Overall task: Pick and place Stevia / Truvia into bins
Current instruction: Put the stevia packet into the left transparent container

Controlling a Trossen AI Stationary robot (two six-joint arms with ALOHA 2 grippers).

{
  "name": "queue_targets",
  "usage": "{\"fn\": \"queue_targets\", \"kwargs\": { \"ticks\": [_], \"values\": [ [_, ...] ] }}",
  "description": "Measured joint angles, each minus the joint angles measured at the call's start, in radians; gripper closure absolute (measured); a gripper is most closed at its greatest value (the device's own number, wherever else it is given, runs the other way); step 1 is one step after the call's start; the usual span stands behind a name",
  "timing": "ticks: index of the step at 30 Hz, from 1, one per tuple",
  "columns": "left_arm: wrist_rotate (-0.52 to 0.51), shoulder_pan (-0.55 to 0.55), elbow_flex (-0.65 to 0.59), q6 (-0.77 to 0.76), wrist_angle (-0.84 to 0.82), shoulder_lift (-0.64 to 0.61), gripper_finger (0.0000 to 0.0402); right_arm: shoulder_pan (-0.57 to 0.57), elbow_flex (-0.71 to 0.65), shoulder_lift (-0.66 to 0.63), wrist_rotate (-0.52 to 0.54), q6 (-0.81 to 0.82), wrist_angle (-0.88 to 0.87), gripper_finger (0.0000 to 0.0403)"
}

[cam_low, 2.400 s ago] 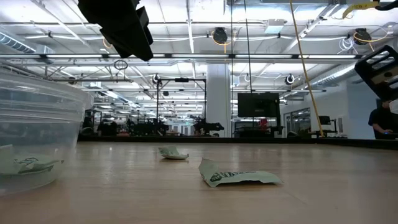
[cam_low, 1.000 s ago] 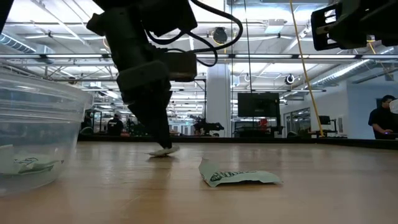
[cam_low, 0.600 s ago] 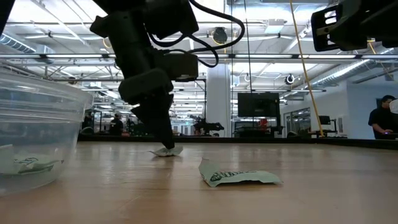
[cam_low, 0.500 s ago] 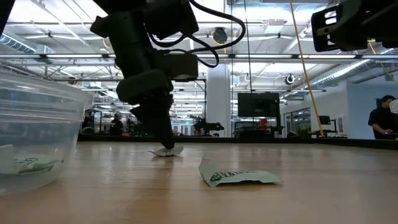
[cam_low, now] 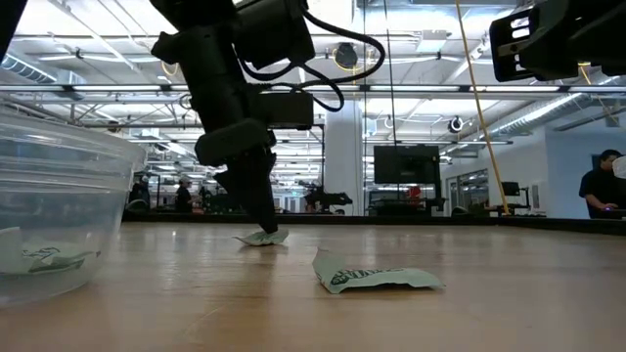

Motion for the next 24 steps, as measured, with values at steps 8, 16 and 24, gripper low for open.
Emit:
{"fn": "queue_targets", "kwargs": {
  "ticks": [8,16,24],
  "values": [
    [0.108,0.002,-0.002,0.004,0.002,0.000,0.0243,0.000,0.000,0.000,0.000,0.000,0.000,0.0287],
    [0.101,-0.005,-0.073,0.019,0.057,-0.008,0.0245,0.000,0.000,0.000,0.000,0.008,-0.022,0.0287],
    [0.115,-0.005,-0.080,0.079,0.088,-0.006,0.0354,0.000,0.000,0.000,0.000,0.008,-0.022,0.0287]
  ]
}}
